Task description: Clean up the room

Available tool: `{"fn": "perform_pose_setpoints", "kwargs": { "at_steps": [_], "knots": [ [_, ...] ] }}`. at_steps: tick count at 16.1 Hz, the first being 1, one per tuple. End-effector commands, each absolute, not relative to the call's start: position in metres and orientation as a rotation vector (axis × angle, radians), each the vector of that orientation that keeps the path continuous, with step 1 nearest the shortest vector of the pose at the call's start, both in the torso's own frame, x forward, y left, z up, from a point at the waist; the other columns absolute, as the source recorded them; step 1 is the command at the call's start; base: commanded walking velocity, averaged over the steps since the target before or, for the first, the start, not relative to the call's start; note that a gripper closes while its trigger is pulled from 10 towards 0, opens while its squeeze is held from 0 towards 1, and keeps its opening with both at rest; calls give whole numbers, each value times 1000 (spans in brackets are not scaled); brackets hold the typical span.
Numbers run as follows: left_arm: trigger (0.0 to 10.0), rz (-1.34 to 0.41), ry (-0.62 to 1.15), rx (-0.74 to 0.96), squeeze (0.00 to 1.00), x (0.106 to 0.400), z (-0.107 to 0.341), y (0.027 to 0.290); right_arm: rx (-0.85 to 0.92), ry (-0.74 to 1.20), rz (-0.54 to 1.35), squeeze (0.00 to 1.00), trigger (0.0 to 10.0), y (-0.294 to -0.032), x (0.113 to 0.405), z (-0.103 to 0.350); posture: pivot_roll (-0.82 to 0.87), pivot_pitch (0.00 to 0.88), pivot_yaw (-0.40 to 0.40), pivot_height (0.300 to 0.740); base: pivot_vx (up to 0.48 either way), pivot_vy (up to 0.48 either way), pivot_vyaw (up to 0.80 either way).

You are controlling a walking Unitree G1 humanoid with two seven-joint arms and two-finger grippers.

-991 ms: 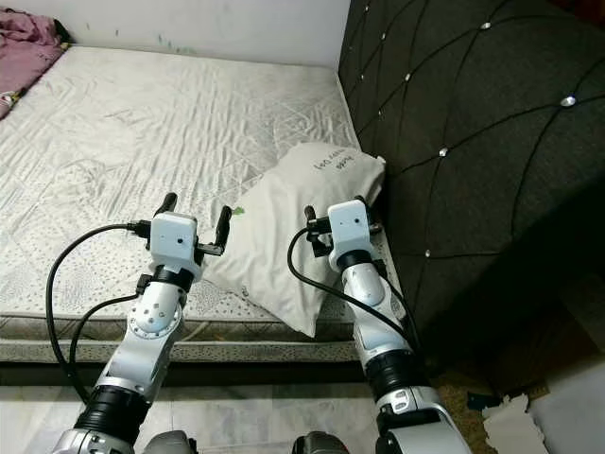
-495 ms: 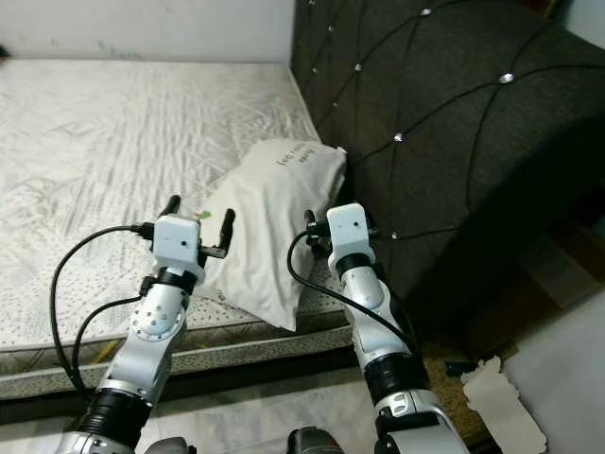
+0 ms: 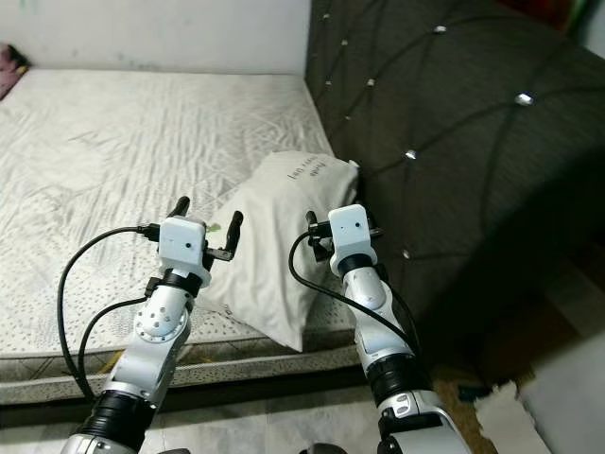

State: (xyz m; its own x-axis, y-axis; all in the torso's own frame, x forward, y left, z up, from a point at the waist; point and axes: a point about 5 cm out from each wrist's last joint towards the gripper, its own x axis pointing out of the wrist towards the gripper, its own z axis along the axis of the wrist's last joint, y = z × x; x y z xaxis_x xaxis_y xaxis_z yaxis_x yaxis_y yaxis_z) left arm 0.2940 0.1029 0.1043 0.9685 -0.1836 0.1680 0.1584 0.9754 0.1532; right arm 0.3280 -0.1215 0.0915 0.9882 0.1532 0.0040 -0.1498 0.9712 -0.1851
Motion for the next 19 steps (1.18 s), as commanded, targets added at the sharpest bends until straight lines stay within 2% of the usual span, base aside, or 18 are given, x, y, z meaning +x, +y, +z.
{"fn": "perform_pose_setpoints", "kwargs": {
  "at_steps": [1,16,19],
  "knots": [
    [10000,-172,-192,129,0,295,108,104,-187,-38,148,0,10000,-121,330,98,102,0,-61,740,300,0,0],
    [10000,-166,-186,128,0,295,108,105,-183,-38,141,0,10000,-121,330,98,100,0,-58,740,316,0,0],
    [10000,-139,-175,128,0,295,106,108,-182,-35,140,0,10000,-121,330,98,102,0,-59,740,0,0,0]
  ]
}}
